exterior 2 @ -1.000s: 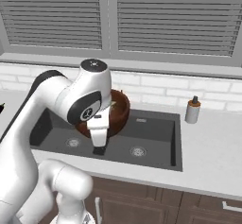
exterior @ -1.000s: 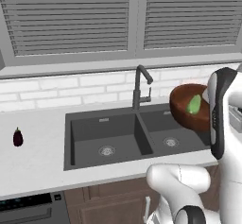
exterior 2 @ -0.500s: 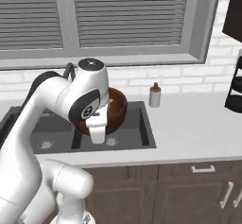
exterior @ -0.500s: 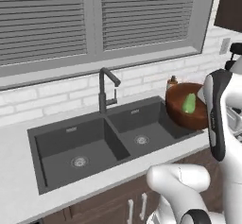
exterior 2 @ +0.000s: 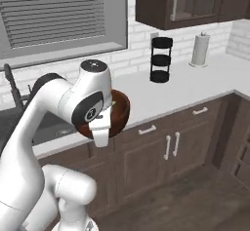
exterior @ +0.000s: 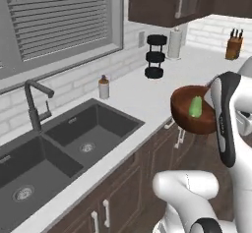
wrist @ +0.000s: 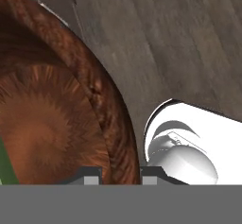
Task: Pick the corn from the sink and place it in the bowl. Then pick the bowl and place it in the microwave. Then close the microwave door and press the start button.
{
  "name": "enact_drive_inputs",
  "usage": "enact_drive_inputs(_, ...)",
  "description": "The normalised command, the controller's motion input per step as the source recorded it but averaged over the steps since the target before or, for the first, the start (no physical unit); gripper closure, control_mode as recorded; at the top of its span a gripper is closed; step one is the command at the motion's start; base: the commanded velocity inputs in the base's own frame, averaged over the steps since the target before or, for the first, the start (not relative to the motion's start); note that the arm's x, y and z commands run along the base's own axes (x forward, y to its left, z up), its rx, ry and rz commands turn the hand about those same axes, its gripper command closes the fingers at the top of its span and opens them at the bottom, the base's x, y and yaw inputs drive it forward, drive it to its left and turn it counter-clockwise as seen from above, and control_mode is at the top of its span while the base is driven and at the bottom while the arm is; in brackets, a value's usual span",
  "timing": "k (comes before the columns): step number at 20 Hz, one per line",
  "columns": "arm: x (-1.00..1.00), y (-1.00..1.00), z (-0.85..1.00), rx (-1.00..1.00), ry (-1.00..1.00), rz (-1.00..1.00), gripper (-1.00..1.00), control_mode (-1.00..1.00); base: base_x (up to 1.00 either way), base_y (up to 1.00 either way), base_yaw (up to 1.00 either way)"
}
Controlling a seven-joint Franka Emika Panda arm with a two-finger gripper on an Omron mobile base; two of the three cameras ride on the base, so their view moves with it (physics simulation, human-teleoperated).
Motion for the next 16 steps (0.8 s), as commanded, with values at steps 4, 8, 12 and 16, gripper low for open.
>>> enact_drive_inputs(4,0.0,0.0,0.0,0.0,0.0,0.0,1.0,1.0,-0.57,0.0,-0.72)
enact_drive_inputs(8,0.0,0.0,0.0,0.0,0.0,0.0,1.0,1.0,-0.53,0.0,-0.72)
enact_drive_inputs(12,0.0,0.0,0.0,0.0,0.0,0.0,1.0,1.0,-0.48,0.0,-0.71)
enact_drive_inputs(16,0.0,0.0,0.0,0.0,0.0,0.0,1.0,1.0,-0.43,0.0,-0.71)
